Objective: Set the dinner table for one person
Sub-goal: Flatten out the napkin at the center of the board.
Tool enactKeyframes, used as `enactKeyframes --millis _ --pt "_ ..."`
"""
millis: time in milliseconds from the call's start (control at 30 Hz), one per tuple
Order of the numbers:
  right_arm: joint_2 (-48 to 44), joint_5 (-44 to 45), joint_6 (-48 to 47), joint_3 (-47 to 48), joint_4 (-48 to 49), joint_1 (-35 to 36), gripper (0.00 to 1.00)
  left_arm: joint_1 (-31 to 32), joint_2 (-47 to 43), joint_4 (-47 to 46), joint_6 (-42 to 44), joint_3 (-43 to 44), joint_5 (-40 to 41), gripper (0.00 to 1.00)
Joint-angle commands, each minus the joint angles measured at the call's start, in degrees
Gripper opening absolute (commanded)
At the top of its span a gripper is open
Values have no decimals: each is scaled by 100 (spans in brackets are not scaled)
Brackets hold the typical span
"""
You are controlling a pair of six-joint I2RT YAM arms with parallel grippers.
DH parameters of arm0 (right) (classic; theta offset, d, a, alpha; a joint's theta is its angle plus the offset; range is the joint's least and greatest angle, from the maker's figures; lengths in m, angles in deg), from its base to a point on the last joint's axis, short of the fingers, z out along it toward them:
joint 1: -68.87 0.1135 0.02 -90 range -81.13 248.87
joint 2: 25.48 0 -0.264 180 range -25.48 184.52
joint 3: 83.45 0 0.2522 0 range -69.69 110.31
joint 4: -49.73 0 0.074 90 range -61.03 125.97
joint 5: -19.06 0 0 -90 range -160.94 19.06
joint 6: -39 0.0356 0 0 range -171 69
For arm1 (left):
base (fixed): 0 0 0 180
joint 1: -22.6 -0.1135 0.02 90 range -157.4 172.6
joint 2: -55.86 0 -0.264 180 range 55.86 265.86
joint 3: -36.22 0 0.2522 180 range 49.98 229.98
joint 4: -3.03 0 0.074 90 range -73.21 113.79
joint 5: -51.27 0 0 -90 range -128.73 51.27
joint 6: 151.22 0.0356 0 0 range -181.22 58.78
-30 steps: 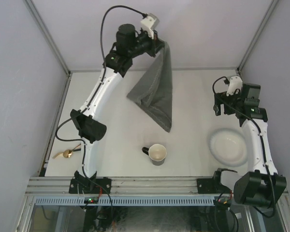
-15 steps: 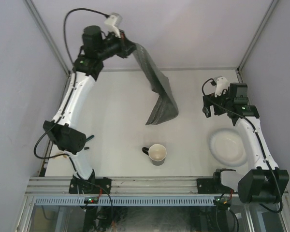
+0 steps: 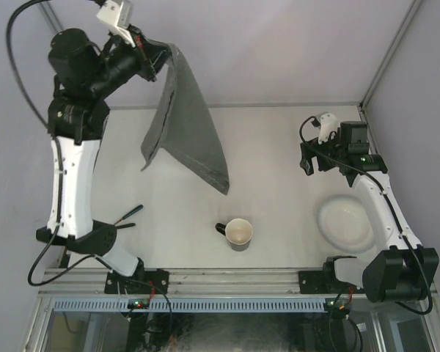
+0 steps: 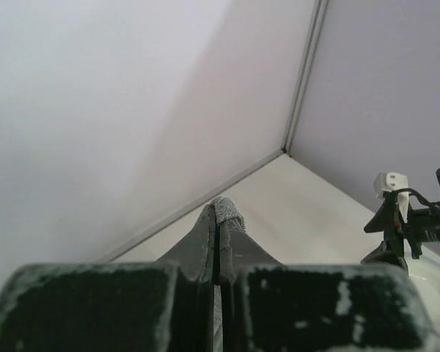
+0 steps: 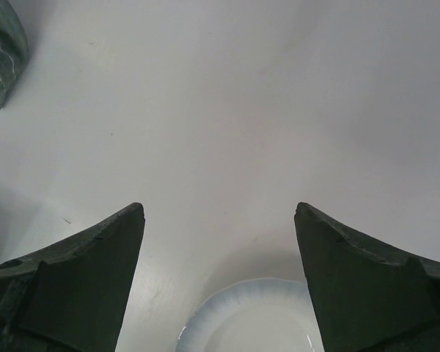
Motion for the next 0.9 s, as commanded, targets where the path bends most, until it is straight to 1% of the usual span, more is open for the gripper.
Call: enactKeyframes --millis 0,100,200,267,367,400,467,533,633,733,867 --pt "-370 -274 -45 -53 269 -20 83 304 -449 219 433 311 539 0" --pt "-500 -452 -28 -88 286 -78 83 782 -466 366 830 188 824 0" --pt "-537 -518 17 -97 313 -63 84 1289 -294 419 1144 225 1024 0" --pt "-517 -502 45 -96 314 -21 84 1548 45 525 1261 675 1084 0" --pt "-475 -469 56 -102 297 4 84 1804 792 622 1298 1623 1124 0" --pt "-468 -459 67 -117 295 4 83 1864 958 501 1328 1721 1148 0" --pt "-472 -431 68 -153 313 0 84 2010 1112 56 1481 1534 1308 0" --pt "-464 -412 65 -196 331 -36 84 2087 1260 -452 1559 1331 1355 0" --pt "-389 -427 50 -236 346 -106 84 2106 1836 -840 1525 1592 1355 0" --pt "-240 -452 39 -247 342 -157 84 2058 2226 -905 1563 1763 1289 0" --pt "-40 -503 40 -239 385 -112 84 1669 2348 -813 1124 1425 951 0"
